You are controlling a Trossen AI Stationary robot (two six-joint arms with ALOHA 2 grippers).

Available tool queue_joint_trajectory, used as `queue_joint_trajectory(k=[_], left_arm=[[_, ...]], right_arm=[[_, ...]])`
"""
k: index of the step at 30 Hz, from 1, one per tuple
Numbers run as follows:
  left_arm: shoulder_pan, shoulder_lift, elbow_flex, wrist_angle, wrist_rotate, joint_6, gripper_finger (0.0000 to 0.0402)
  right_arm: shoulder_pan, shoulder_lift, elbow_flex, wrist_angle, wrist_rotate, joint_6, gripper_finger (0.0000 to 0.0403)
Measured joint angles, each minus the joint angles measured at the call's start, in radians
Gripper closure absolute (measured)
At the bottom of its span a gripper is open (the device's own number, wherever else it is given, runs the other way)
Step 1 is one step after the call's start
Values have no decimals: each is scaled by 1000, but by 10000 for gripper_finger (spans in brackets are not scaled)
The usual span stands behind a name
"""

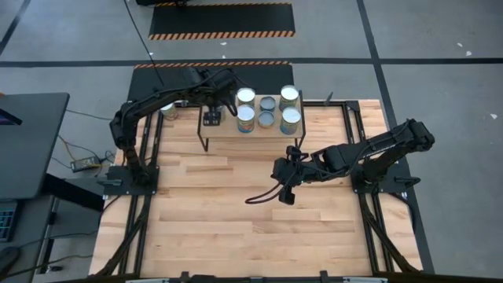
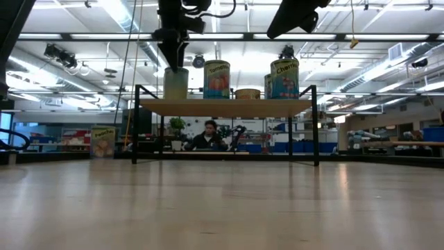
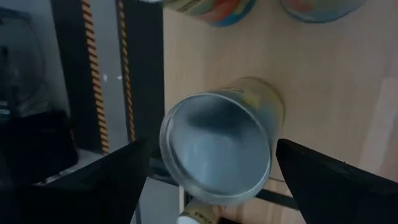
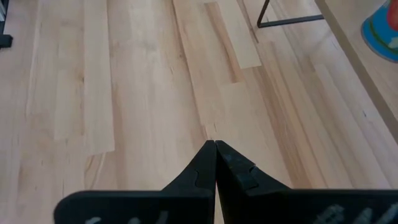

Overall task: Pick and place cans onto a shelf
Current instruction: Put the big yellow canned carrots on the shelf

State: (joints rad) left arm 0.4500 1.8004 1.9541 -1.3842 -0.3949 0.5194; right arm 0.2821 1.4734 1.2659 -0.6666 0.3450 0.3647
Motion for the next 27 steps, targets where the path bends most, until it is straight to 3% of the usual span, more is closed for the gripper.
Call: queue_joint_trajectory(k=[8,15,22,27], left_arm=[[-23,-79,9,-28,-23,-36,46],[-33,-182,-8,-183,65,-276,50],[-15,-273,-239,-143,84,-301,65],[-2,-314,-416,28,110,-212,83]], right_arm=[[0,0,0,-1,0,-1,393],[2,0,0,-4,-1,9,393],[12,0,0,0,1,9,393],[13,0,0,5,2,10,393]])
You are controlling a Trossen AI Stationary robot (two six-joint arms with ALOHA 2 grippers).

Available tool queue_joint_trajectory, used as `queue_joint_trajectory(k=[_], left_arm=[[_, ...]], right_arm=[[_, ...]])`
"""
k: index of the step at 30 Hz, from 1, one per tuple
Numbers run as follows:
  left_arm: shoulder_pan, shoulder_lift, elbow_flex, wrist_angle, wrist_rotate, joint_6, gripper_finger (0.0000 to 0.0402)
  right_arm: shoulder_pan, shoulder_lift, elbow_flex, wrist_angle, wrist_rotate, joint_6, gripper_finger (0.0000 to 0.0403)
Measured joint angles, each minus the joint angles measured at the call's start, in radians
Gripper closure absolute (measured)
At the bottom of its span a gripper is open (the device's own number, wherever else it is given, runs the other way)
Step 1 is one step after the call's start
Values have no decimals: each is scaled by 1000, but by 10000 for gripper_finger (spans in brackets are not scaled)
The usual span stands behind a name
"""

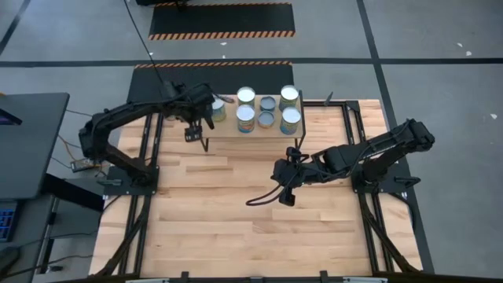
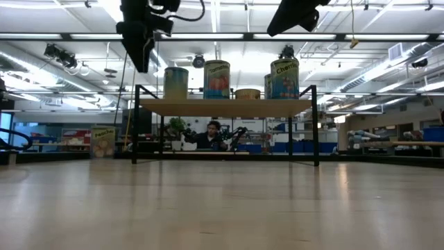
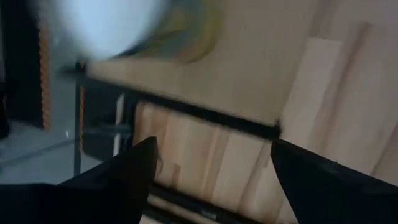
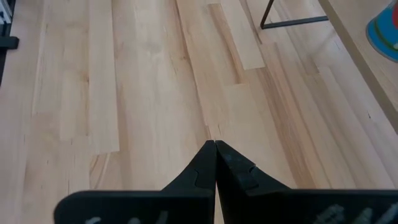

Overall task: Pick and place cans onto a shelf
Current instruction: Put the big yellow canned carrots on the shelf

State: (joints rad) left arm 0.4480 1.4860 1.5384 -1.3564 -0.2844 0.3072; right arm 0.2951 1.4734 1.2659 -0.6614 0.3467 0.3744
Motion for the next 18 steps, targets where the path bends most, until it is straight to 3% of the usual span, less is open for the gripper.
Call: queue_joint_trajectory(k=[6,18], left_arm=[[-1,1,-87,118,6,46,102],[-27,1,-92,293,47,80,109]], right_arm=[[0,0,0,8,0,0,393],[0,0,0,11,0,-3,393]])
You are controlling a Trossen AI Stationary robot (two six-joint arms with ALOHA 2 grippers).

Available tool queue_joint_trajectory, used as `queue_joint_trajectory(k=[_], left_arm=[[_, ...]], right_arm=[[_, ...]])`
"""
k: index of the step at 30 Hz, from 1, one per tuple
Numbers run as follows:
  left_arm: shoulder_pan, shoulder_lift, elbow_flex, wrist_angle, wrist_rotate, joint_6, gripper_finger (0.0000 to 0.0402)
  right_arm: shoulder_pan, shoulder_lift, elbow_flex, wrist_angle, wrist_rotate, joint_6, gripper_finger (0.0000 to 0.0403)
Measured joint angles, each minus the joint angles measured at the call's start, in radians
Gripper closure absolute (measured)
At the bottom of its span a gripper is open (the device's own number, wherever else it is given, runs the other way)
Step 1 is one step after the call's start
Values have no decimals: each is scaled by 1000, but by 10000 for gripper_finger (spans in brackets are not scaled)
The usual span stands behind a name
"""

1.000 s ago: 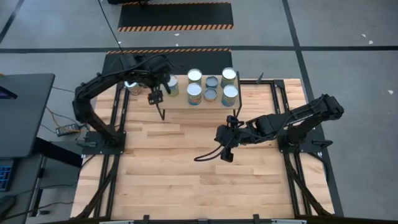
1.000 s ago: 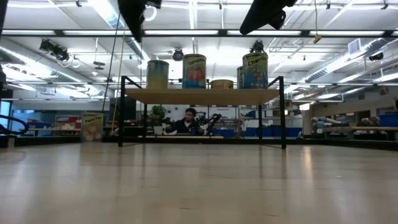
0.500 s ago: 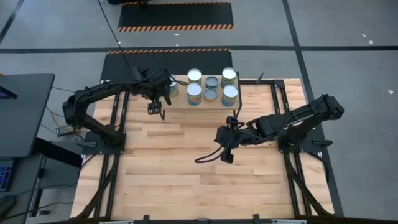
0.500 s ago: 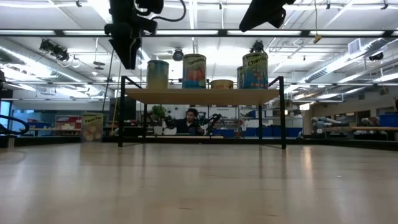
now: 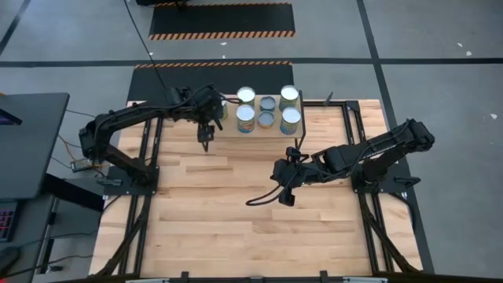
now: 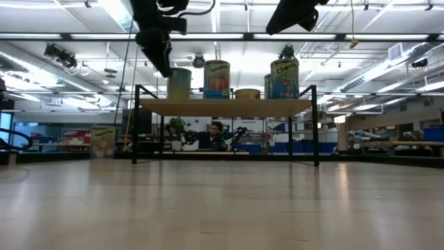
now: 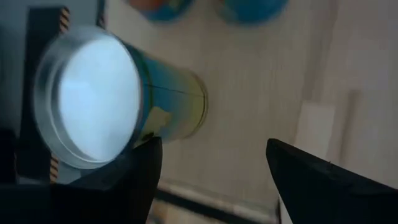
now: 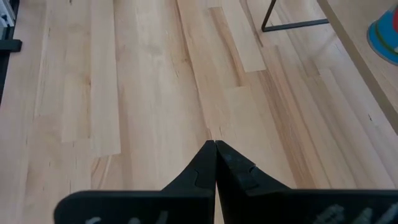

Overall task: Pick and place cans onto a shelf
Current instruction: Put the big yellow canned carrots on the shelf

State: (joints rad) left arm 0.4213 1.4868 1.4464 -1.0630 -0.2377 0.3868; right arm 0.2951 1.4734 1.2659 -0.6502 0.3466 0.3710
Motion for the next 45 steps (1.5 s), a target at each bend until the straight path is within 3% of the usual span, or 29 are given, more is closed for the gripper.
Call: queue_joint_trajectory(k=[8,19,26,32,37,45], left_arm=[[0,0,0,121,11,18,109],[-25,-15,34,219,112,71,109],[131,-1,46,374,121,-49,109],[253,5,46,372,130,-140,109],[267,5,45,308,207,-99,109],[261,20,44,324,104,-89,109]], right_arm=[[0,0,0,0,0,-8,393],[0,0,0,4,0,-15,393],[0,0,0,7,0,-16,393],[0,0,0,7,0,-16,393],[0,0,0,7,0,-26,393],[0,0,0,14,0,-31,393]])
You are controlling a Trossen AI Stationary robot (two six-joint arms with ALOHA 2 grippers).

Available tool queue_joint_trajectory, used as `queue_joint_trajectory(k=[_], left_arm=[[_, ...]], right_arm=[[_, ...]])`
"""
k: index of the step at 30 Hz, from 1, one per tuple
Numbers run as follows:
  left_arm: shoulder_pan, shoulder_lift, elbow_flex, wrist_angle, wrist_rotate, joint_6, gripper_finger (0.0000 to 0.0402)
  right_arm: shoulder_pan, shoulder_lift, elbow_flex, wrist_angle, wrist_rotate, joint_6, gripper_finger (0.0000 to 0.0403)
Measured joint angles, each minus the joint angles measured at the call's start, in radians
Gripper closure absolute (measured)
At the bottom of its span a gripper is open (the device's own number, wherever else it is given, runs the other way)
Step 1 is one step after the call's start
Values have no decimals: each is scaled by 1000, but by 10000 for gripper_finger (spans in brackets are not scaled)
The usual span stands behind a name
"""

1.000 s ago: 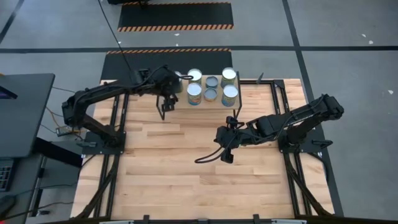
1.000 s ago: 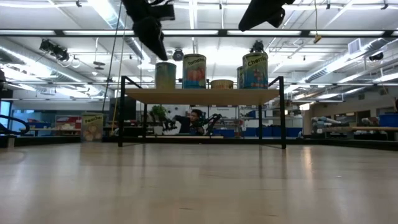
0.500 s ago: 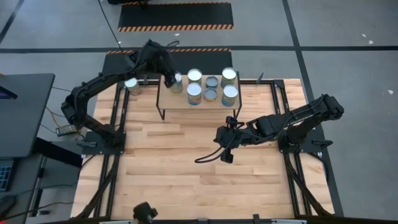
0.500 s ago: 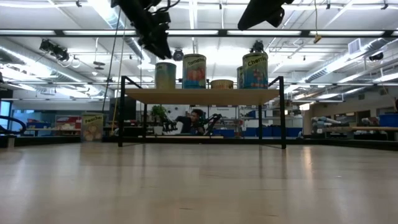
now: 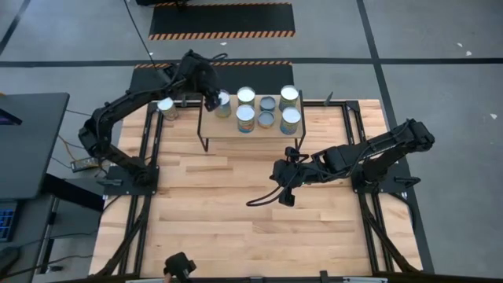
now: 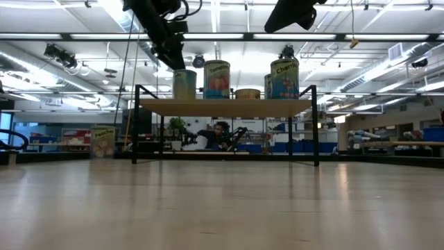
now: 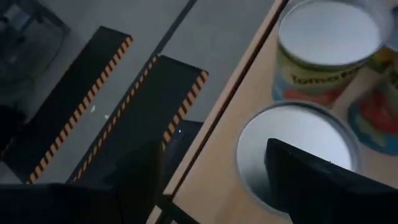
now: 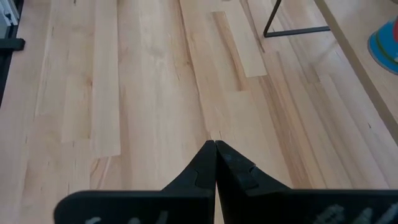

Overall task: Pick and place cans onto a shelf
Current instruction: Put the big yellow canned carrots on the shelf

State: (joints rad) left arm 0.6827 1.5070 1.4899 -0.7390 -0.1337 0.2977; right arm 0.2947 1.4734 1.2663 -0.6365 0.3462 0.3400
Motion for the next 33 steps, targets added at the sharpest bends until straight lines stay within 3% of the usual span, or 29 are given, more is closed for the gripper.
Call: queue_joint_trajectory(k=[9,14,20,33], left_arm=[[-7,0,0,-45,53,-6,109],[-7,0,0,-30,-18,-18,109],[-5,0,0,-50,59,-33,109],[-12,49,2,19,23,-56,109]], right_arm=[[0,0,0,4,0,0,393],[0,0,0,8,0,0,393],[0,0,0,8,0,-2,393],[0,0,0,13,-8,7,393]])
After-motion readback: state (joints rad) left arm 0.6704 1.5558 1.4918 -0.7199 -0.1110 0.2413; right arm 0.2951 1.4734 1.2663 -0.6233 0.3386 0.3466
